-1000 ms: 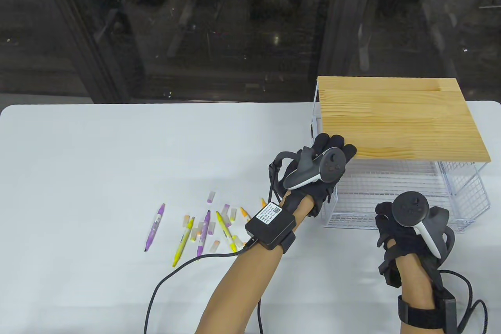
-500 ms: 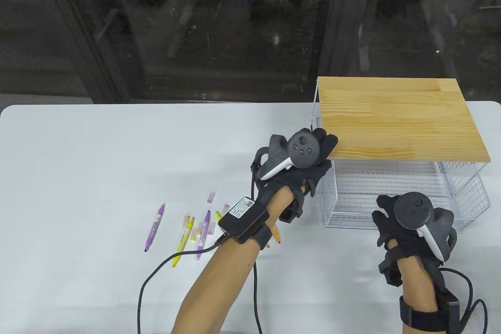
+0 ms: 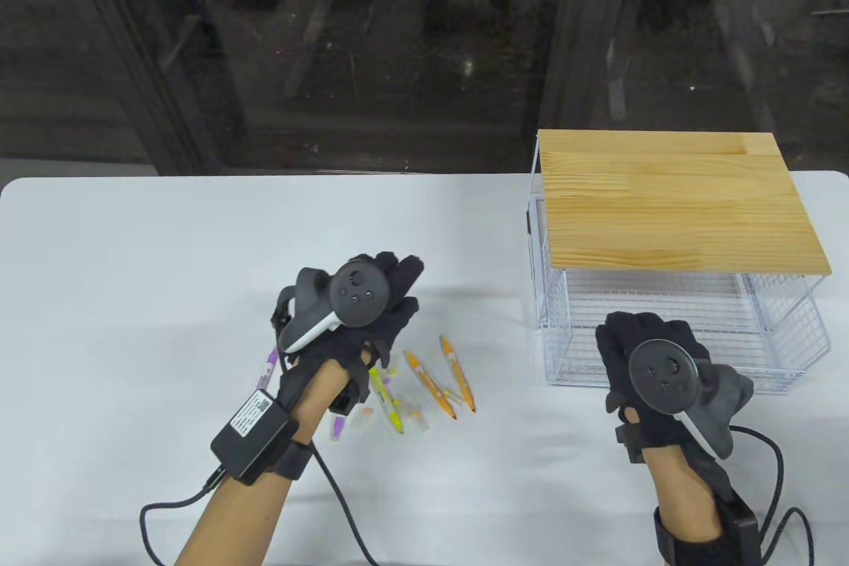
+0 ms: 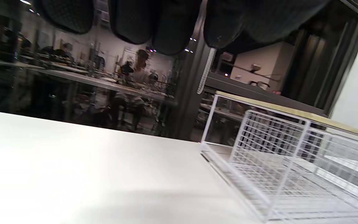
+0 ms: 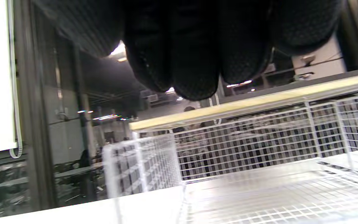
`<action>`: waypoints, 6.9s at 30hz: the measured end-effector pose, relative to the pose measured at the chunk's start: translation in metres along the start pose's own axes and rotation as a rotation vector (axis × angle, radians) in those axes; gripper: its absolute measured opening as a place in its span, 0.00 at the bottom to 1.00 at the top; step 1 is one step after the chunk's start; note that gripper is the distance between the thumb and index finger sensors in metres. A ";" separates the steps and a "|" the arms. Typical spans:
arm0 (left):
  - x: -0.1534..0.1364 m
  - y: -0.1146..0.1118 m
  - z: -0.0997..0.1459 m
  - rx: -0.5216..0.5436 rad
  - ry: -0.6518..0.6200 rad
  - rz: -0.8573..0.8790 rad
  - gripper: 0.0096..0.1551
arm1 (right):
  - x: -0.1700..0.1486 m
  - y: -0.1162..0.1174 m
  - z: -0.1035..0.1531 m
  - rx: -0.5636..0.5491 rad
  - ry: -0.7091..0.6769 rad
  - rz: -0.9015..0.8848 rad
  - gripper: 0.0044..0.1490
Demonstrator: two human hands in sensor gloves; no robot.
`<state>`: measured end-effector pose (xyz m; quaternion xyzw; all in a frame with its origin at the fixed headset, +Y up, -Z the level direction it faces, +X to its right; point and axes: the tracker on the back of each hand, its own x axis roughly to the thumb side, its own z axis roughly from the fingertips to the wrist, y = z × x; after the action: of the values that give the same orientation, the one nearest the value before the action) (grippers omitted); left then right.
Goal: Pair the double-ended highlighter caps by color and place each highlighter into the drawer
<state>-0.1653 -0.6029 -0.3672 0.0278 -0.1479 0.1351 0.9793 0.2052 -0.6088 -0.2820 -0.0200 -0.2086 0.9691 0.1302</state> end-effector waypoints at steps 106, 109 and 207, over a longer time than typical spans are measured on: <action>-0.127 -0.053 0.084 0.143 0.274 -0.019 0.28 | 0.095 0.124 0.016 0.306 -0.155 -0.141 0.31; -0.121 -0.056 0.084 0.115 0.231 -0.011 0.28 | 0.095 0.124 0.016 0.309 -0.154 -0.145 0.31; -0.121 -0.065 0.085 -0.060 0.171 0.046 0.27 | 0.224 0.129 -0.044 0.525 -0.551 0.257 0.28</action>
<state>-0.2830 -0.7040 -0.3226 -0.0165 -0.0684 0.1550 0.9854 -0.0383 -0.6466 -0.3717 0.2486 0.0233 0.9669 -0.0523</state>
